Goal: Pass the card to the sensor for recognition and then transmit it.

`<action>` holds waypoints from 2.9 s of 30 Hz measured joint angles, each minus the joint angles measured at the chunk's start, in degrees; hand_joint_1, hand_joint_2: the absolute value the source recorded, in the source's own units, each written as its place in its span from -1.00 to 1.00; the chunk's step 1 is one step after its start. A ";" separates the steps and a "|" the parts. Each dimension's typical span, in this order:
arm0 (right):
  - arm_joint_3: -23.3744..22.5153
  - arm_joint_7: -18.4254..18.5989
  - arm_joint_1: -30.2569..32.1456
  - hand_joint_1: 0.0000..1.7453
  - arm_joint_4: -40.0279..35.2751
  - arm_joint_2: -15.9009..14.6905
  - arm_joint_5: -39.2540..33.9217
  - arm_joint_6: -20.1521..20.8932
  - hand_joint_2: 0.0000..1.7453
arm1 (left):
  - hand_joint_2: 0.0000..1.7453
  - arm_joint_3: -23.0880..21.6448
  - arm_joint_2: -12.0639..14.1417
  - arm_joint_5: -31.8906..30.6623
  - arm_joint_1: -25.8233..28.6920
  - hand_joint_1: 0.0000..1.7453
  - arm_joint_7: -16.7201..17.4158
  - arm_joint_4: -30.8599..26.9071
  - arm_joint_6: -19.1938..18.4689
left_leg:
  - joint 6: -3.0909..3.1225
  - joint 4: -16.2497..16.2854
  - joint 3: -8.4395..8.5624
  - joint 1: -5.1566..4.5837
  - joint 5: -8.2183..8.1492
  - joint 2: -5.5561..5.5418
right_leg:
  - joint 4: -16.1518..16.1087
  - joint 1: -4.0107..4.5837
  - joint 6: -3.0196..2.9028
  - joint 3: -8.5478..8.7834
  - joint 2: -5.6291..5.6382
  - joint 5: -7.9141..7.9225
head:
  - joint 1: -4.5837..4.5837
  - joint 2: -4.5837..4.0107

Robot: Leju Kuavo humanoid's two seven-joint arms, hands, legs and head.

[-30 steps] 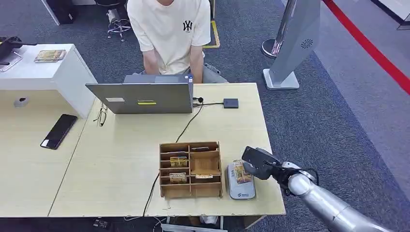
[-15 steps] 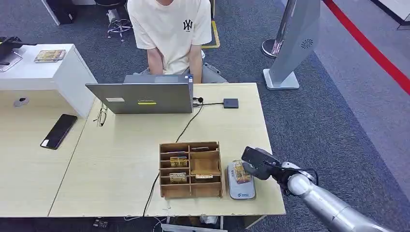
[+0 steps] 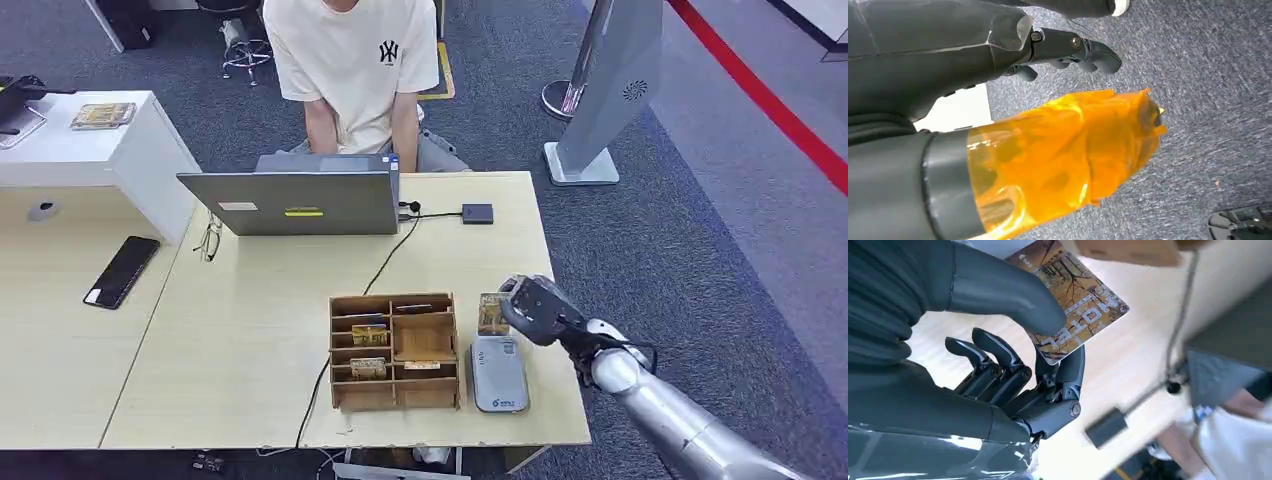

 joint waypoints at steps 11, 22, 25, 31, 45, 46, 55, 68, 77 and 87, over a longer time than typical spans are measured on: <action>-3.80 -4.65 -0.10 1.00 -1.59 5.07 -1.55 -2.60 1.00 | -1.00 0.00 -0.13 0.02 0.02 -1.00 -0.48 0.00 0.50 | 0.00 0.00 0.00 0.00 0.00 0.00 | 0.00 0.00 0.00 0.01 0.00 0.00 | -0.02 0.00; -3.89 -9.66 -3.05 1.00 -1.18 10.51 -3.23 -1.48 1.00 | -1.00 -0.02 -0.26 -0.98 -0.07 -1.00 -0.61 0.00 0.48 | -0.01 0.00 0.01 0.01 0.01 0.02 | 0.01 0.00 0.00 0.00 0.02 0.00 | 0.00 0.00; -3.76 -10.99 -4.54 1.00 -0.78 12.15 -4.06 0.14 1.00 | -1.00 -0.04 -0.26 -1.36 -0.19 -1.00 -0.68 0.00 0.46 | -0.01 0.00 0.01 0.01 0.01 0.02 | 0.01 0.00 0.00 0.00 0.03 0.00 | 0.00 0.00; -2.97 -12.85 -8.48 1.00 0.26 15.45 -4.46 3.04 1.00 | -1.00 -0.22 -0.26 -2.29 -0.58 -1.00 -0.98 0.00 0.39 | -0.01 0.00 0.01 0.01 0.03 0.02 | 0.02 0.00 -0.01 0.00 0.03 0.00 | 0.00 0.00; 0.68 -13.92 -20.03 1.00 5.00 23.41 -2.05 3.53 1.00 | -1.00 -2.80 -0.26 -5.29 -1.88 -1.00 -0.50 0.00 -0.42 | -0.04 0.00 0.02 0.01 0.06 0.03 | 0.05 0.01 -0.03 -0.01 0.05 0.02 | 0.00 0.00; 0.83 -13.74 -21.02 1.00 5.69 23.93 -1.72 3.17 1.00 | -1.00 -2.95 -0.26 -5.47 -1.97 -1.00 -0.37 0.00 -0.50 | -0.04 0.00 0.02 0.01 0.07 0.03 | 0.05 0.01 -0.03 -0.02 0.05 0.02 | 0.02 0.00; 2.34 -12.19 -28.13 1.00 13.28 28.78 5.07 -3.25 1.00 | -1.00 -4.72 -0.20 -7.62 -2.75 -1.00 0.83 0.00 -1.27 | -0.04 0.00 0.02 0.02 0.07 0.02 | 0.06 0.01 -0.05 -0.02 0.05 0.04 | 0.02 0.00; 3.76 -10.33 -33.81 1.00 23.30 33.07 9.51 -7.65 1.00 | -1.00 -6.75 0.04 -9.27 -3.76 -1.00 2.30 0.00 -2.17 | -0.05 0.00 0.02 0.02 0.07 0.02 | 0.05 0.01 -0.05 -0.02 0.06 0.04 | 0.00 0.00; 3.89 -8.90 -37.01 1.00 35.23 36.30 14.84 -16.89 1.00 | -1.00 -7.56 0.31 -10.82 -5.36 -1.00 3.80 0.00 -3.76 | -0.08 0.00 0.03 0.03 0.10 0.01 | 0.06 0.02 -0.05 -0.02 0.05 0.05 | 0.00 0.00; 3.89 -7.86 -37.78 1.00 39.87 37.16 17.27 -19.71 1.00 | -1.00 -8.17 0.39 -11.13 -5.51 -1.00 3.93 0.00 -3.76 | -0.08 0.00 0.03 0.02 0.10 0.01 | 0.06 0.01 -0.05 -0.03 0.05 0.04 | 0.02 0.00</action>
